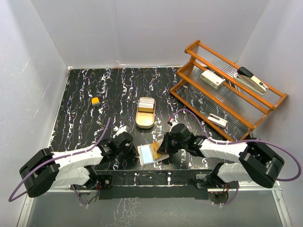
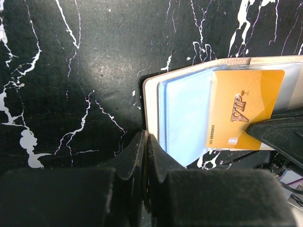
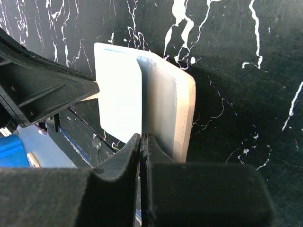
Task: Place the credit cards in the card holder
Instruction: Insert the credit card into the card holder.
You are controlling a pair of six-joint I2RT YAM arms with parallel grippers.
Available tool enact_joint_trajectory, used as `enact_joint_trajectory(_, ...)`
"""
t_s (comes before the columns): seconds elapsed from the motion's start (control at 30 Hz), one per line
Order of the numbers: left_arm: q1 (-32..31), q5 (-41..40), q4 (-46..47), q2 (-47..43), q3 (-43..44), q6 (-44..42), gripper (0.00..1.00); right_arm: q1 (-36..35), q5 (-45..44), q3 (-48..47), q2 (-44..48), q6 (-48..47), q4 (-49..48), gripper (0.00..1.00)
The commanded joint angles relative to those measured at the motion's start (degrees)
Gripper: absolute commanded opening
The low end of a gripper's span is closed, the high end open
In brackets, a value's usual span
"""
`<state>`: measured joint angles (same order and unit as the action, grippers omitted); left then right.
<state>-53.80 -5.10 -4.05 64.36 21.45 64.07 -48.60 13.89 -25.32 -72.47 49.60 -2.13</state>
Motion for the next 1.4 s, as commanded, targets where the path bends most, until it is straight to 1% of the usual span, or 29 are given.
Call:
enact_joint_trajectory(0.0,-0.09,-0.91,-2.28,1.48,0.0,-1.14,0.0,0.08,0.44,0.76,-1.6,-0.45,-2.64,0.0)
enact_joint_trajectory(0.27,-0.11,-0.98,-2.32,1.56,-0.11,-1.18,0.0,0.36,-1.07,0.69,-1.71,-0.43,-0.55,0.01)
enact_joint_trajectory(0.43,-0.1,-0.92,-2.71,1.5,0.08,-0.97,0.0,0.43,-0.59,0.97,-1.37,-0.47,0.44,0.06)
enact_joint_trajectory(0.57,-0.14,-0.68,-2.2,1.63,0.16,-0.8,0.0,0.44,0.94,0.8,-2.8,-0.41,0.43,0.07)
enact_joint_trajectory(0.83,-0.14,-0.1,-1.54,2.52,0.34,-0.55,0.0,0.38,1.31,0.8,-3.6,0.48,-0.81,0.12)
enact_joint_trajectory(0.9,-0.15,0.07,-1.41,2.61,0.3,-0.45,0.0,0.43,1.31,0.72,-3.72,0.65,-0.81,0.14)
enact_joint_trajectory(1.0,-0.09,0.27,-1.14,2.63,0.21,-0.36,0.0,0.39,0.76,0.05,-3.54,0.4,0.35,0.2)
enact_joint_trajectory(1.17,-0.11,0.37,-0.91,2.64,-0.03,-0.18,0.0,0.39,-3.27,-2.24,-1.67,-0.42,7.44,0.3)
enact_joint_trajectory(1.23,-0.12,0.44,-0.88,2.59,-0.07,-0.15,0.0,0.42,-4.39,-3.04,-0.94,-2.1,9.44,0.32)
enact_joint_trajectory(1.37,-0.09,0.54,-0.55,2.39,-0.35,0.0,0.0,0.36,-4.18,-3.42,-1.02,-2.38,9.83,0.37)
